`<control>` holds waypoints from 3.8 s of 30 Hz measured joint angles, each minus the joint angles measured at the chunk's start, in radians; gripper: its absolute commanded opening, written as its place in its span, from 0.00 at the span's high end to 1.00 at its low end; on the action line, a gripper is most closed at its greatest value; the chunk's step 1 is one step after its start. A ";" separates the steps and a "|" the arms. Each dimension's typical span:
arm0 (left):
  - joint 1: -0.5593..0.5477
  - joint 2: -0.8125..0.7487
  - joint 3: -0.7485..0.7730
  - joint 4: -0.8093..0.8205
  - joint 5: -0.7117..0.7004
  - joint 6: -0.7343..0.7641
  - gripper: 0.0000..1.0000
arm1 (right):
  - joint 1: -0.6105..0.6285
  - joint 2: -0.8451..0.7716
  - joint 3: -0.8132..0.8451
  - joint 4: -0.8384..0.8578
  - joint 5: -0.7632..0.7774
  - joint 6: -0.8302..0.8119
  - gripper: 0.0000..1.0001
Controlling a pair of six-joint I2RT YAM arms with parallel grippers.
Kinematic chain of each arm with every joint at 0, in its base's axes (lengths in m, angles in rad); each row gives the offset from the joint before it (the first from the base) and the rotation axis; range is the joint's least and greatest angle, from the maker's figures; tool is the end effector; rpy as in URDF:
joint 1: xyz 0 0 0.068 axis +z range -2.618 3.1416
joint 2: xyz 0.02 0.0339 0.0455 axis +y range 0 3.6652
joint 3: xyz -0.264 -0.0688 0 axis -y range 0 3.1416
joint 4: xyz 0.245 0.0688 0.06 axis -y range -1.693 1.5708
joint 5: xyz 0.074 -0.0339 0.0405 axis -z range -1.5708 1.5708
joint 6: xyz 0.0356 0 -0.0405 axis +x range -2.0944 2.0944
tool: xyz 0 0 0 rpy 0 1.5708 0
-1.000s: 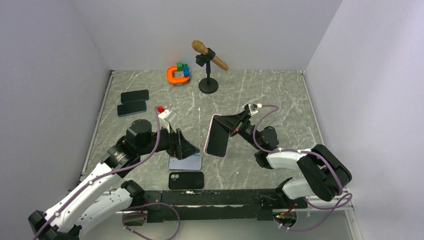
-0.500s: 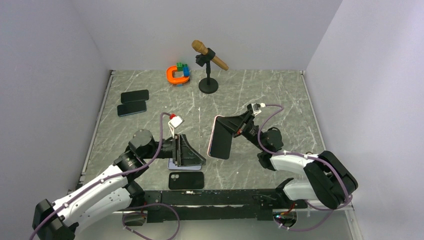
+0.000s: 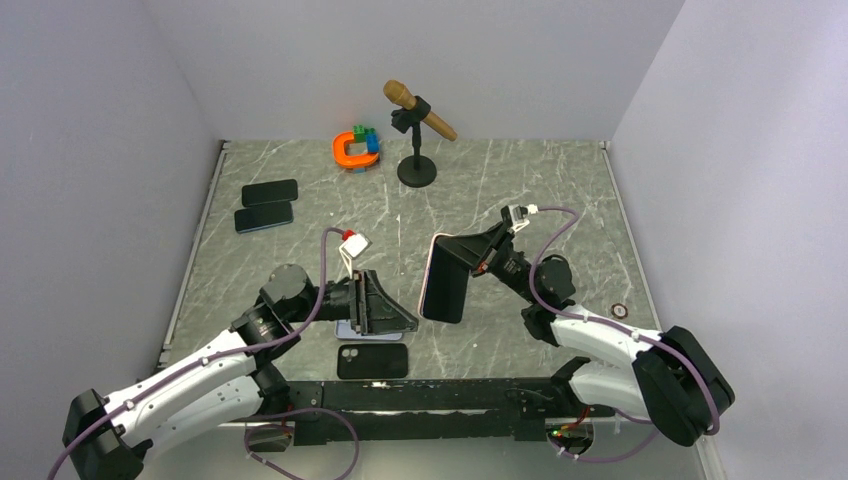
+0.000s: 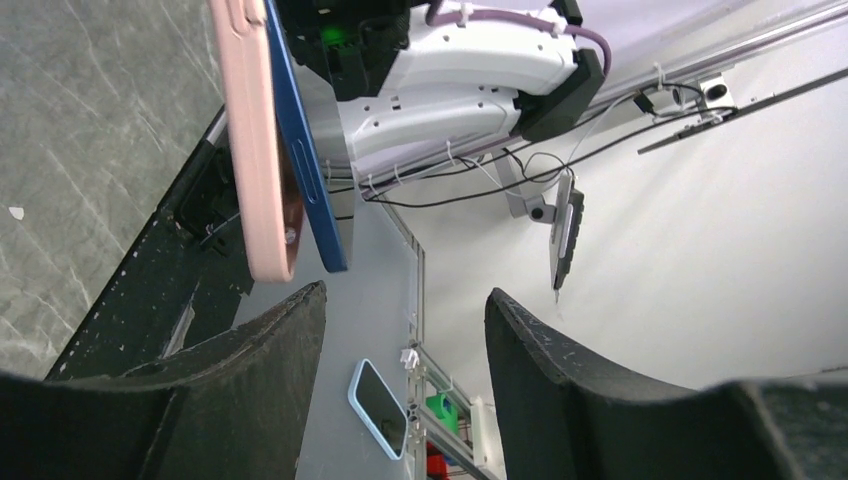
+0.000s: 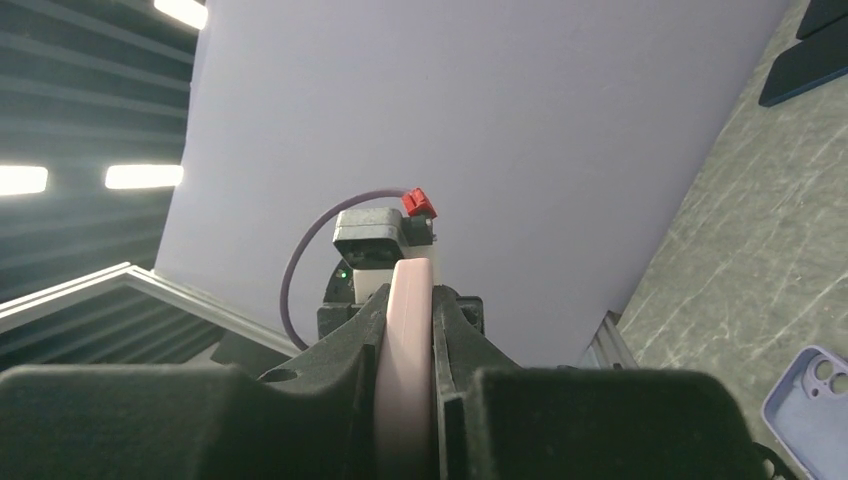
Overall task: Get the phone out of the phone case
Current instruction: Remove the phone case from the phone, then place the phone case at the center of the board.
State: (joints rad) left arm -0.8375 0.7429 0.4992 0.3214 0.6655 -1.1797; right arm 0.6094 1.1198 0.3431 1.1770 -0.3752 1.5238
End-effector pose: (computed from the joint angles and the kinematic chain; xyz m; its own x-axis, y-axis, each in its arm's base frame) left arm 0.1038 -0.1481 0.2991 -0.9014 -0.0859 -0.4244 0.4279 -0.0270 -0.9034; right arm 0.1732 0.1368 0.2639 -0.7934 0.5796 -0.1859 -0.3572 -0.1960 0.9132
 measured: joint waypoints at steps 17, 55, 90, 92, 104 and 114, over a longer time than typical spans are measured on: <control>-0.005 0.219 0.034 0.142 0.000 -0.053 0.65 | 0.069 0.020 0.076 -0.145 -0.020 -0.131 1.00; 0.261 0.026 -0.053 0.156 -0.167 -0.417 1.00 | 0.220 0.148 0.000 0.017 0.029 -0.144 0.52; 0.280 -0.234 0.228 -0.515 -0.467 0.047 1.00 | 0.107 0.245 0.347 -0.895 0.168 -0.722 1.00; 0.283 -0.279 0.282 -0.646 -0.573 0.121 1.00 | 0.085 0.316 0.437 -0.957 0.069 -0.821 1.00; 0.285 -0.336 0.307 -1.115 -0.872 0.270 1.00 | 0.058 0.888 0.838 -1.331 -0.431 -1.273 1.00; 0.285 -0.327 0.278 -1.126 -0.876 0.277 1.00 | 0.061 0.990 0.906 -1.364 -0.576 -1.303 0.28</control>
State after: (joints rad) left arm -0.5529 0.4156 0.7776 -0.8047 -0.2108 -0.9024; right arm 0.6701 2.1101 1.2495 -0.1871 -0.9512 0.2211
